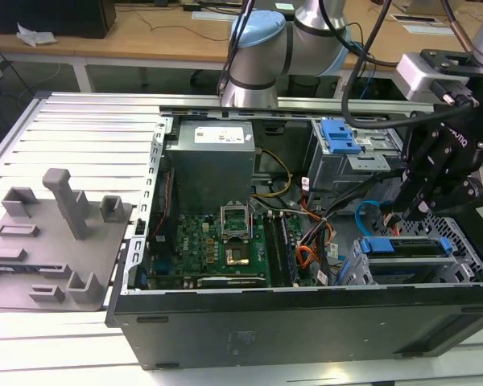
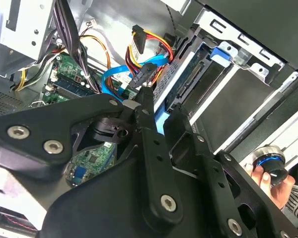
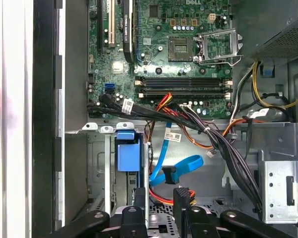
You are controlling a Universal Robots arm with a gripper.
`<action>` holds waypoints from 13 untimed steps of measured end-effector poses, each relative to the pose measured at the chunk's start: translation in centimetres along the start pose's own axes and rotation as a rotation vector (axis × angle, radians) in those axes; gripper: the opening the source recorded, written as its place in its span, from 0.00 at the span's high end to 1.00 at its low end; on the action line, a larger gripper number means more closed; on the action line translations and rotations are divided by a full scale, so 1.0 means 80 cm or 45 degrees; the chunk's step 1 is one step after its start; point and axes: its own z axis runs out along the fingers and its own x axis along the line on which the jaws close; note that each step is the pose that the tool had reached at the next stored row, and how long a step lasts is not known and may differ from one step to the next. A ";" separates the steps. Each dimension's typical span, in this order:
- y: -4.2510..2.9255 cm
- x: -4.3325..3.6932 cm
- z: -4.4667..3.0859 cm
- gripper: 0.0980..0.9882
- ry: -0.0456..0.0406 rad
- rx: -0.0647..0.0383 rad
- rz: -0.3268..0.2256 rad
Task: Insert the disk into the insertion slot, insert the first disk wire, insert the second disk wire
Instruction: 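Insert the first disk wire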
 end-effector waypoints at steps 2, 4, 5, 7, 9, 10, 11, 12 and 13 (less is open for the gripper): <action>-0.0002 -0.003 0.0003 0.70 0.000 0.000 0.000; -0.0011 -0.010 0.0003 0.70 0.000 0.000 0.001; -0.0017 -0.014 0.0005 0.70 0.000 0.000 0.001; -0.0030 -0.020 0.0012 0.70 0.000 0.000 0.001; -0.0057 -0.023 0.0031 0.70 0.000 0.000 0.001; -0.0080 -0.026 0.0062 0.70 0.000 0.000 0.001; -0.0081 -0.026 0.0077 0.70 0.000 0.000 0.001; -0.0082 -0.026 0.0095 0.70 0.000 0.000 0.001; -0.0083 -0.026 0.0116 0.70 0.000 0.000 0.001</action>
